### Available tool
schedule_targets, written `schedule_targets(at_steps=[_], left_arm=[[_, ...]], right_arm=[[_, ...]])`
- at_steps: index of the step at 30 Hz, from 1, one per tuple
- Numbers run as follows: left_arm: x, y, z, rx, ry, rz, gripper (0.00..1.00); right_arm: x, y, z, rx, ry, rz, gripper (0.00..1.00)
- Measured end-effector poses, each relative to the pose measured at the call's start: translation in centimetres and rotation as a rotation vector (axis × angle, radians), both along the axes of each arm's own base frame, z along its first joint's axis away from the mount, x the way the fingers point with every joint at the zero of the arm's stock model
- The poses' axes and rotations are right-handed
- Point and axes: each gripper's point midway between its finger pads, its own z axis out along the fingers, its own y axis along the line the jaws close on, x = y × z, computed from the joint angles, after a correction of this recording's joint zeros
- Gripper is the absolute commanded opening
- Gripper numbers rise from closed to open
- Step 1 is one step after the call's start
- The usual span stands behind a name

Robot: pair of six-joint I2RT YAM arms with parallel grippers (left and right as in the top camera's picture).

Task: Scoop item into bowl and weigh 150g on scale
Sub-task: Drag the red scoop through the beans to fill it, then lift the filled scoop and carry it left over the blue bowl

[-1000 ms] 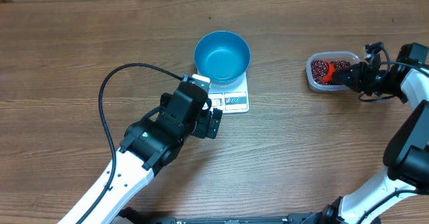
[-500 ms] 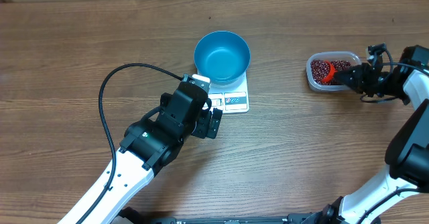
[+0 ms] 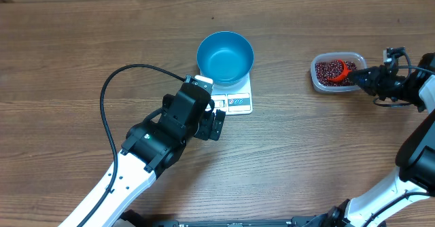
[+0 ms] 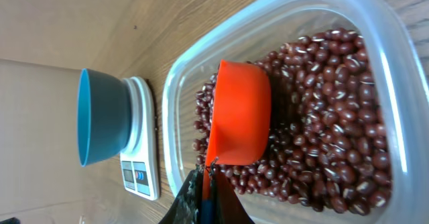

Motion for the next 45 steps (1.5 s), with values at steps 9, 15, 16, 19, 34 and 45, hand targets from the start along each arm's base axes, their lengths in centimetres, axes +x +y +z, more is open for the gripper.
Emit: schedule_targets(at_steps=[9,15,16,19,34,45], left_arm=[[0.0,0.0,0.0,0.0,0.0,0.0,1.0],[0.0,0.0,0.0,0.0,0.0,0.0,1.0],[0.0,0.0,0.0,0.0,0.0,0.0,1.0],[0.0,0.0,0.0,0.0,0.0,0.0,1.0],[0.0,0.0,0.0,0.0,0.0,0.0,0.99],[0.0,0.0,0.0,0.0,0.0,0.0,1.0]], right_arm=[[-0.4,-0.8,1.1,0.072,-0.034,-0.024,0.04],[-0.9,-0.7,2.0,0.12,-0.069,-0.009,0.04],[-1.0,-0.5,2.2,0.13,-0.076,-0.004,0.04],[-1.0,-0.3,2.6,0.152,-0.089,0.002,0.04],[-1.7,1.6,6.7,0.423,-0.15,0.013,0.04],[-1.4,7.3,8.2,0.538,-0.123,0.134,0.04]])
